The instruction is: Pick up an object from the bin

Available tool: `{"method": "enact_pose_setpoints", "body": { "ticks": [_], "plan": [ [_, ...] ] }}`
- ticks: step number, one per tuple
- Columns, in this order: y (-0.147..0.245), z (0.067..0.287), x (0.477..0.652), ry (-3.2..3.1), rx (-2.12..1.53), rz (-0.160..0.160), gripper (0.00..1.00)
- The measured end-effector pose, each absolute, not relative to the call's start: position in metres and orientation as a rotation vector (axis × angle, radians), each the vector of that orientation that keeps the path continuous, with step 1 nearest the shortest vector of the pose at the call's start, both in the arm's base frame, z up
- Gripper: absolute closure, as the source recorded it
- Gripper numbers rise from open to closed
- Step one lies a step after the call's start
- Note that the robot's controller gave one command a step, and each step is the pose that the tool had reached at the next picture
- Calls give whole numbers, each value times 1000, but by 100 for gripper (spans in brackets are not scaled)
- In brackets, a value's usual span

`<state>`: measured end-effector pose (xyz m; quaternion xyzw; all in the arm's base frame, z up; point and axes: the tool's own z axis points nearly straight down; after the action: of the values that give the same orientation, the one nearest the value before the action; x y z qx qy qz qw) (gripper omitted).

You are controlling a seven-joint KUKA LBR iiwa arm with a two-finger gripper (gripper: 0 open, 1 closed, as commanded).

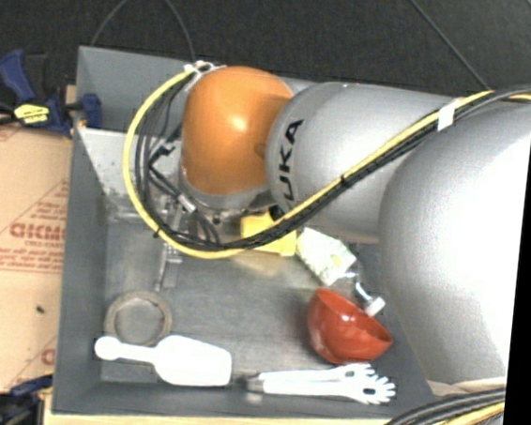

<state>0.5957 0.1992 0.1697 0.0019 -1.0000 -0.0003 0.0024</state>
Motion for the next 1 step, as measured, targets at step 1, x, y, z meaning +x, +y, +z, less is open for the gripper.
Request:
{"method": "enact_pose_setpoints", "body": {
  "ticks": [1],
  "plan": [
    [198, 174, 598, -3144, -1, -3, 0]
  ]
}}
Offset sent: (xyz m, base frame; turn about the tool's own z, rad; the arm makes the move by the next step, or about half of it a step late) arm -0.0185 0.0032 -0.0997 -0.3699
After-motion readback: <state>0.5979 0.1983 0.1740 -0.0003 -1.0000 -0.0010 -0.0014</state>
